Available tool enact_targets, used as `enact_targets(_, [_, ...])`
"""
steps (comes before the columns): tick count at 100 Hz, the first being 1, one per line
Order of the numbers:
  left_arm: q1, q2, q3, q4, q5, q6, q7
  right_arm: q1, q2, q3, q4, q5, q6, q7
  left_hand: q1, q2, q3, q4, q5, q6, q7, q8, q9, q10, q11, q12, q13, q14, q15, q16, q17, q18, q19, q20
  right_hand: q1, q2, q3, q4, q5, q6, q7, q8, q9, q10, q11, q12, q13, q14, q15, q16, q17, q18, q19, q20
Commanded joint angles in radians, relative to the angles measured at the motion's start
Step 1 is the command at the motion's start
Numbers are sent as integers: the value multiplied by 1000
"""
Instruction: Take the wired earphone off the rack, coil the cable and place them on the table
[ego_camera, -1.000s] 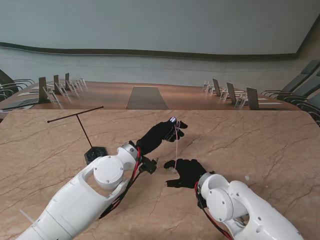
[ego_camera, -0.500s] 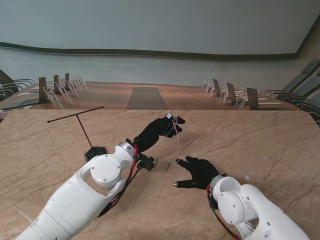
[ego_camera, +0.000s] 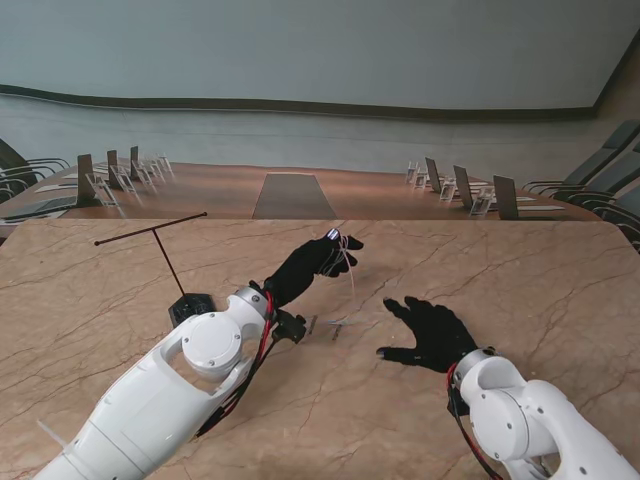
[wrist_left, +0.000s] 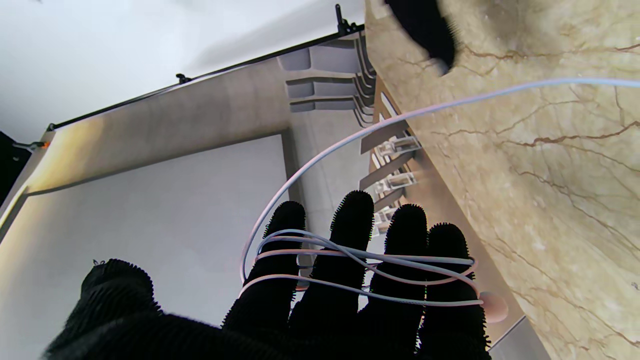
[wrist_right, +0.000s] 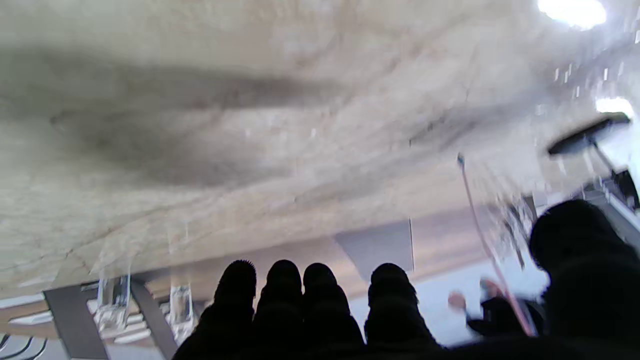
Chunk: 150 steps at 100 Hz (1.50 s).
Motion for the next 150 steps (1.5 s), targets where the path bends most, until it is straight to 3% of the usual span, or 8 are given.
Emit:
enact_targets(1, [5, -8, 6, 6, 2, -4, 2, 1, -14, 14, 2, 10, -17, -34, 0, -6, -17, 3, 7, -105, -11, 17, 2, -40, -27, -7, -14, -34, -13, -12, -14, -19, -27, -21, -19, 9, -5, -36, -5, -21, 15, 94, -4, 30, 68, 46, -19, 37, 85, 56, -12, 21, 61, 45])
enact_targets(15, [2, -12, 20, 19, 2, -1, 4, 26, -31, 25, 35, 12, -71, -157, -2, -8, -19, 3, -1, -127, -12, 19, -12, -45, -35, -12, -26, -47, -25, -19, -20, -31, -40, -28, 119, 7, -47, -2, -43, -54, 59, 598, 21, 77, 428, 36, 65, 148, 488, 162, 144, 181, 437, 111])
enact_targets(33, [4, -15, 35, 30, 4, 8, 6, 67, -40, 28, 67, 93, -95, -181, -4, -13, -19, 3, -1, -190, -5, 27, -24, -46, -32, -10, -28, -47, -25, -19, -18, -38, -44, -30, 162, 11, -74, -1, -42, -142, 72, 705, 11, 102, 706, 137, 166, 198, 686, 223, 139, 205, 822, 72])
enact_targets(39, [4, -16, 39, 33, 6, 7, 6, 80, -44, 24, 83, 116, -101, -198, -9, -13, -21, 2, -7, -207, -6, 30, -30, -47, -32, -10, -31, -49, -26, -20, -18, -40, -47, -32, 128, 7, -79, -13, -41, -172, 119, 704, 61, 111, 769, 154, 216, 222, 749, 247, 169, 215, 901, 73])
enact_targets(46, [6, -15, 43, 35, 8, 9, 2, 94, -49, 18, 102, 150, -106, -216, -15, -13, -21, 2, -27, -218, -13, 30, -49, -49, -36, -12, -39, -57, -31, -22, -23, -49, -55, -36, 46, 6, -50, -41, -72, -225, 373, 560, 132, 134, 787, 169, 266, 253, 815, 265, 203, 233, 998, 66])
enact_targets(58, [11, -17, 50, 33, 5, 15, 7, 114, -57, 2, 129, 231, -103, -220, -17, -17, -21, 3, -35, -234, -16, 34, -58, -46, -36, -17, -43, -56, -38, -27, -23, -50, -66, -42, 3, 5, -35, -53, -69, -306, 457, 431, 209, 161, 818, 187, 332, 289, 906, 296, 250, 242, 1105, 97])
enact_targets(88, [13, -16, 56, 33, -10, 11, -7, 173, -69, -51, 180, 433, -89, -185, -31, -17, -21, 4, -63, -269, -25, 38, -90, -48, -37, -34, -59, -65, -52, -36, -24, -69, -88, -53, 38, -11, -43, -52, -68, -361, 566, 356, 290, 194, 867, 210, 409, 330, 994, 316, 308, 247, 1198, 109])
enact_targets(150, [18, -14, 53, 28, -24, 1, -16, 216, -87, -110, 213, 623, -119, -182, -23, -14, -16, 5, -76, -290, -31, 42, -107, -46, -32, -61, -66, -72, -68, -53, -19, -96, -120, -69, 161, -38, -83, -43, -64, -360, 782, 318, 454, 245, 949, 244, 574, 405, 1139, 358, 472, 308, 1309, 183])
